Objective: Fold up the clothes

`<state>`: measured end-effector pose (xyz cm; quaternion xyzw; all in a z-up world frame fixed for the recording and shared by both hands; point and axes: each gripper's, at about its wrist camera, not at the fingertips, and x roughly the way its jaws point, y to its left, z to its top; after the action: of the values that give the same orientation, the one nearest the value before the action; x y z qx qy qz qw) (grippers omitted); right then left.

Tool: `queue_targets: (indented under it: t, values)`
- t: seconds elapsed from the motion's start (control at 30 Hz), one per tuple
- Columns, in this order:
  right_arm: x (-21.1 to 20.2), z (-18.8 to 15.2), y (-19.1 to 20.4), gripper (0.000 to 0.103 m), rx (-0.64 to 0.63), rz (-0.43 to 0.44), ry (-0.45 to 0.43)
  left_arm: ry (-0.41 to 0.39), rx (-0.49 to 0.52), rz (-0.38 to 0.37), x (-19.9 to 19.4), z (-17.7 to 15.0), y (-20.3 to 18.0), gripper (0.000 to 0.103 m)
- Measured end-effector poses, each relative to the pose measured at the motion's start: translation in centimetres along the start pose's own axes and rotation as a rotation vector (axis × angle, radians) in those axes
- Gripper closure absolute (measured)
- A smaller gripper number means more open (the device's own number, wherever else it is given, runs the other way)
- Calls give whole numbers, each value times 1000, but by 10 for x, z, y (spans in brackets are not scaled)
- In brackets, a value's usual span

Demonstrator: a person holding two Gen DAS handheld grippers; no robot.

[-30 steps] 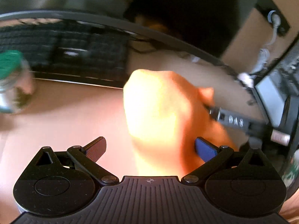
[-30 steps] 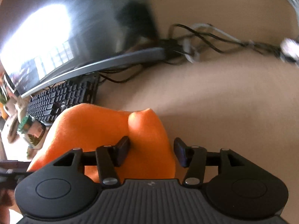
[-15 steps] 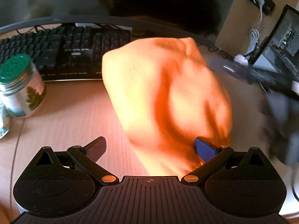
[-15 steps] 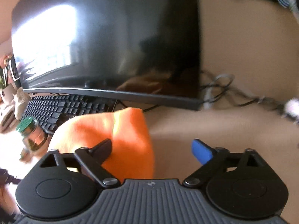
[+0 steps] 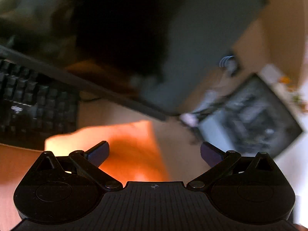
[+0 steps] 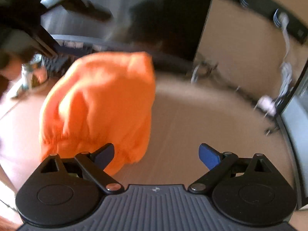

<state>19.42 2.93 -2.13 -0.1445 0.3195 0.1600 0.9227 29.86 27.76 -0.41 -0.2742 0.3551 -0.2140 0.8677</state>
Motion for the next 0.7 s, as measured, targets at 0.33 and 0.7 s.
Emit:
queue_targets:
  t: [0.33,0.7]
  values:
    - [44,7,17,0,-69,120,-42,-134,32,146,-2,-23,-12,0]
    - [51,-14,-4,0,-52,165,-65,-295,-102,503,-71,-143,-27,0]
